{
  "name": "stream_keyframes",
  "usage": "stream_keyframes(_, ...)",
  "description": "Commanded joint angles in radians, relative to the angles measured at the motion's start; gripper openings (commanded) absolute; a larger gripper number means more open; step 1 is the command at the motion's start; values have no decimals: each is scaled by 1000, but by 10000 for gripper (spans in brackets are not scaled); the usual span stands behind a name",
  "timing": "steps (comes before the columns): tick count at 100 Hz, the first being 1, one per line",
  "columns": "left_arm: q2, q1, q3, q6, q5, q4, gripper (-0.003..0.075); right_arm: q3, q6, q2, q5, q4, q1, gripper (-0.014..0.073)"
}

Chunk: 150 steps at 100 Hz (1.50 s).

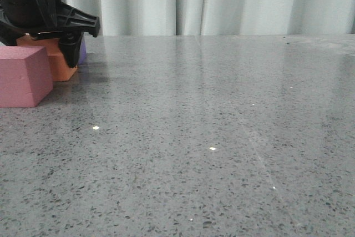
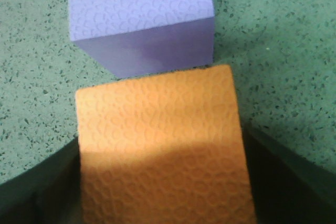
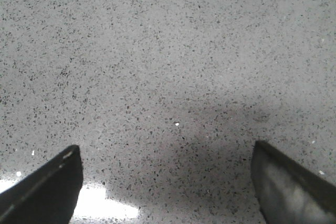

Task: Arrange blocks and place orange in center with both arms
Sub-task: 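Lower the orange cube between the purple and pink cubes with the left gripper, then open the left gripper and raise it away from the cubes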

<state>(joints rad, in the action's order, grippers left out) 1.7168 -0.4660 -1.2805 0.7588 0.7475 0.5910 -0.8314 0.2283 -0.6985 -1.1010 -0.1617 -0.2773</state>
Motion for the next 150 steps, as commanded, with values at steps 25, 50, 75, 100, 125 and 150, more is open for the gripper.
stream_keyframes(25, -55, 2, -74, -12, 55, 28, 527, -24, -6, 2, 45, -16, 5, 634)
stream_keyframes(50, -60, 0, -78, -28, 55, 6, 527, -24, -6, 2, 46, -16, 5, 634)
stream_keyframes(75, -112, 0, -78, -28, 49, 6, 527, -24, -6, 2, 47, -16, 5, 634)
stream_keyframes(100, -200, 0, -78, -30, 49, -5, 527, -24, -6, 2, 47, -16, 5, 634)
stream_keyframes(125, -351, 0, -78, -65, 44, -10, 526, -24, -6, 2, 47, -16, 5, 634)
stream_keyframes(150, -528, 4, -78, -163, 88, -14, 526, -24, -6, 2, 46, -16, 5, 634)
